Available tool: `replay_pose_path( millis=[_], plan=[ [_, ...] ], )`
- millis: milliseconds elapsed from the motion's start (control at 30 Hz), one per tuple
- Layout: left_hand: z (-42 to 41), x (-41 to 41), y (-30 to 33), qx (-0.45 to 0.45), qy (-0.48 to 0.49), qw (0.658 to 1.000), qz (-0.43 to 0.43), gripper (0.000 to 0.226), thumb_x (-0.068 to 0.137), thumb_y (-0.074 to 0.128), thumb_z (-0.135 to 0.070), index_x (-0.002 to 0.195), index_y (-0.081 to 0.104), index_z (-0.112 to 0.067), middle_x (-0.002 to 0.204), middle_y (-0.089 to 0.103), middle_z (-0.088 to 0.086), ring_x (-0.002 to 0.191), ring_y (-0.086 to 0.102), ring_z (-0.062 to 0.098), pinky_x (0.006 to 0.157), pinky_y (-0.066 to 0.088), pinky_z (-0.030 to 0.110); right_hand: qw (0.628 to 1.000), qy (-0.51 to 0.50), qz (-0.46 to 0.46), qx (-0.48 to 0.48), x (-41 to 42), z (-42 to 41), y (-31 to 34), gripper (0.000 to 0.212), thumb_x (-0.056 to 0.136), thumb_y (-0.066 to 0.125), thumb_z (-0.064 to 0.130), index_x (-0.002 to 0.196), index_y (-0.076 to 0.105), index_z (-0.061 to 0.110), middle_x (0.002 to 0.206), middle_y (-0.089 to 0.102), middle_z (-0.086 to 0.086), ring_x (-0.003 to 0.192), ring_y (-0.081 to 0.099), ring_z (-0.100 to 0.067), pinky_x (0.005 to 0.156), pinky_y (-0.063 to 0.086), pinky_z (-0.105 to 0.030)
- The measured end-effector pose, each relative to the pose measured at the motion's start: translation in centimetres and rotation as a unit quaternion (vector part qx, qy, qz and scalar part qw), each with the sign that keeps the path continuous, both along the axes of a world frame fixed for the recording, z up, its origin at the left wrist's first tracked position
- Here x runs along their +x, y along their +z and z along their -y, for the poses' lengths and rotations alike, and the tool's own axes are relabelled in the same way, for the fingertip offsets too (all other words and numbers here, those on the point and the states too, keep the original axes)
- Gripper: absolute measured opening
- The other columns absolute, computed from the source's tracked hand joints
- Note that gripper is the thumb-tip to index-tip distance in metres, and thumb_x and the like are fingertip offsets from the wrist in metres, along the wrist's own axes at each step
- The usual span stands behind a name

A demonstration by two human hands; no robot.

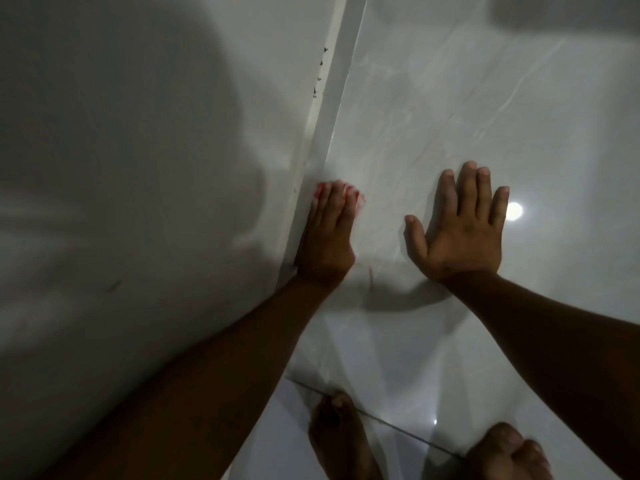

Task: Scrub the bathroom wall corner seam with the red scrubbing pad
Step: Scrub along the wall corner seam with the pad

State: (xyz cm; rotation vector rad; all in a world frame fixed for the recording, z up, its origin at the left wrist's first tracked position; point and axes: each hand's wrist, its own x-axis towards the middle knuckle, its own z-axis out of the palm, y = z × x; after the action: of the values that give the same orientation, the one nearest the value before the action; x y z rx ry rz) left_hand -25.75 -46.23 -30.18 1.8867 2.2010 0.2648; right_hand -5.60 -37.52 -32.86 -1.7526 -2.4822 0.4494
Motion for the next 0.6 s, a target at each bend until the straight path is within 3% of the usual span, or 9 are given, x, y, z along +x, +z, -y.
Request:
replay_pose_path(
  millis=[133,267,433,600],
  plan=[
    [-10.0,-1.6,-0.2,0.013,-0.019,1.0,0.021,0.072,0.083,0.051,0.01,0.152,0.033,0.0,0.16,0.029,0.027,0.152,0.018,0.048,0.126,0.016,0.056,1.0,0.001,0.013,0.005,0.0,0.0,-0.3,0.092,0.097,0.03,0.069,0.166,0.017,0.008,0.173,0.008,-0.021,0.161,0.002,-0.037,0.129,-0.003,-0.055],
    [-16.2,-1.8,-0.1,-0.03,-0.012,0.999,0.006,0.083,0.086,0.06,0.002,0.158,0.019,-0.006,0.167,0.014,0.02,0.156,0.005,0.04,0.129,0.003,0.045,1.0,-0.006,0.011,0.013,0.1,-0.1,-0.4,0.091,0.098,0.033,0.069,0.165,0.019,0.009,0.173,0.009,-0.02,0.162,0.002,-0.035,0.129,-0.006,-0.052],
    [-4.9,-0.7,0.3,0.009,-0.026,1.0,-0.01,0.078,0.079,0.055,0.014,0.152,0.034,0.001,0.159,0.033,0.027,0.15,0.022,0.048,0.123,0.023,0.059,1.0,-0.004,0.006,0.013,0.1,-0.2,-0.2,0.091,0.097,0.036,0.068,0.165,0.019,0.009,0.173,0.011,-0.02,0.161,0.003,-0.036,0.129,-0.004,-0.053],
    [3.8,0.3,-0.5,-0.003,-0.02,0.999,-0.047,0.066,0.085,0.051,0.016,0.148,0.043,0.001,0.154,0.041,0.026,0.148,0.031,0.044,0.122,0.028,0.055,1.0,-0.008,0.01,0.027,0.1,-0.1,-0.5,0.091,0.097,0.034,0.069,0.165,0.021,0.01,0.173,0.012,-0.02,0.161,0.005,-0.035,0.128,-0.009,-0.05]
  ],
)
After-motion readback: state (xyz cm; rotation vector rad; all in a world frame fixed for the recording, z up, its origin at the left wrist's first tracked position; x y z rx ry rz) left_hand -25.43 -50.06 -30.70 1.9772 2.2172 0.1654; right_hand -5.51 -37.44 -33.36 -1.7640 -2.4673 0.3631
